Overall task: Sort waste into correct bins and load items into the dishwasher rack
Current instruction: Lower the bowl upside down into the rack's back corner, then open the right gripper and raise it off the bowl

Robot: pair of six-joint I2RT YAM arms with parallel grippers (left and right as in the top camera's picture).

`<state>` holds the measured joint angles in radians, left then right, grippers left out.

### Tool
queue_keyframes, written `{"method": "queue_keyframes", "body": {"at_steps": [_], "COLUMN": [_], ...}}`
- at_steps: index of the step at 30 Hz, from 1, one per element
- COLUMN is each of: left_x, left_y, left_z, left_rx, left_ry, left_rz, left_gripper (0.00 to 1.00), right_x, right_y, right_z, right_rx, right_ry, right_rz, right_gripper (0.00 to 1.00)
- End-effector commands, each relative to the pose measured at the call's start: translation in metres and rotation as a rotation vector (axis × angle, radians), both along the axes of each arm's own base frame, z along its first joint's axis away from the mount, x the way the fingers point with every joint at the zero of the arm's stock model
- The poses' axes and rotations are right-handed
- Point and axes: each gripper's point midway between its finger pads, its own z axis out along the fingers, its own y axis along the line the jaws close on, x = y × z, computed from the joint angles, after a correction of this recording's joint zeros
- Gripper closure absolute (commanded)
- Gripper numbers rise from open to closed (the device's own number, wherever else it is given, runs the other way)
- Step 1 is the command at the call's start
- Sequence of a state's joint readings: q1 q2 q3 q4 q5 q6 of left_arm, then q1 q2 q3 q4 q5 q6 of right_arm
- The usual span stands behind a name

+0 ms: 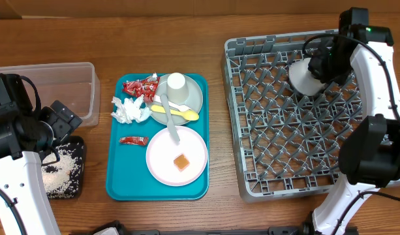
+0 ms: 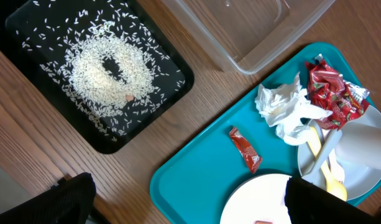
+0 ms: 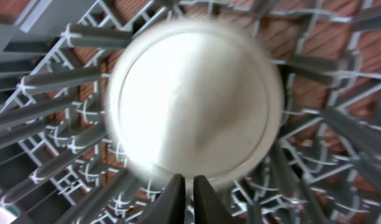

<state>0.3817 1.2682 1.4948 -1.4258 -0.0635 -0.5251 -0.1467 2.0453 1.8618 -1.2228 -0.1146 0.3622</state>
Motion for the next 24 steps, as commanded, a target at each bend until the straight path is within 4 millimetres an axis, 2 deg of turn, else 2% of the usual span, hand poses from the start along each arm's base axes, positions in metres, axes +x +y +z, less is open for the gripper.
{"method": "queue_keyframes", "body": {"at_steps": [1,4,6,8,13,15,16,17,18,19,20,24], "left_x": [0.001,0.001,0.001,0.001,0.001,0.001,0.001,0.001,0.001,0.001,0.001,0.001], "left_y": [0.001,0.001,0.001,0.001,0.001,0.001,0.001,0.001,0.001,0.001,0.001,0.001], "left_z": [0.004,0.004,0.004,0.004,0.004,0.004,0.004,0.004,0.004,0.004,0.004,0.004], "left_rx": [-0.004,-0.004,-0.004,-0.004,-0.004,-0.004,-0.004,-0.004,-0.004,-0.004,-0.004,-0.004], "left_ry": [-0.015,-0.015,-0.015,-0.015,-0.015,-0.015,-0.015,-0.015,-0.015,-0.015,-0.015,-0.015], "left_rz": [0.016,0.016,0.016,0.016,0.016,0.016,0.016,0.016,0.016,0.016,0.016,0.016], "left_gripper": [0.0,0.0,0.0,0.0,0.0,0.0,0.0,0.0,0.0,0.0,0.0,0.0], "right_x": [0.004,0.004,0.003,0.001,-0.003,-0.01,-0.018,-0.026,-0.032,-0.04,-0.046,-0.071], "right_y": [0.027,0.04,0.043,0.045,0.046,0.056,0.069,0.08,0.09,0.1,0.108,0.159], "right_z": [0.0,0.002,0.004,0.012,0.079,0.115,0.139,0.153,0.162,0.169,0.173,0.176], "right_rx": [0.092,0.127,0.128,0.128,0.116,0.142,0.169,0.184,0.19,0.189,0.187,0.188], "right_ry": [-0.022,-0.028,-0.024,-0.026,-0.134,-0.204,-0.251,-0.279,-0.295,-0.306,-0.31,-0.292], "right_rz": [0.076,0.103,0.11,0.113,0.122,0.162,0.218,0.263,0.302,0.341,0.373,0.555], "right_gripper": [0.91,0.91,0.96,0.96,0.9,0.8,0.63,0.5,0.25,0.07,0.01,0.0]}}
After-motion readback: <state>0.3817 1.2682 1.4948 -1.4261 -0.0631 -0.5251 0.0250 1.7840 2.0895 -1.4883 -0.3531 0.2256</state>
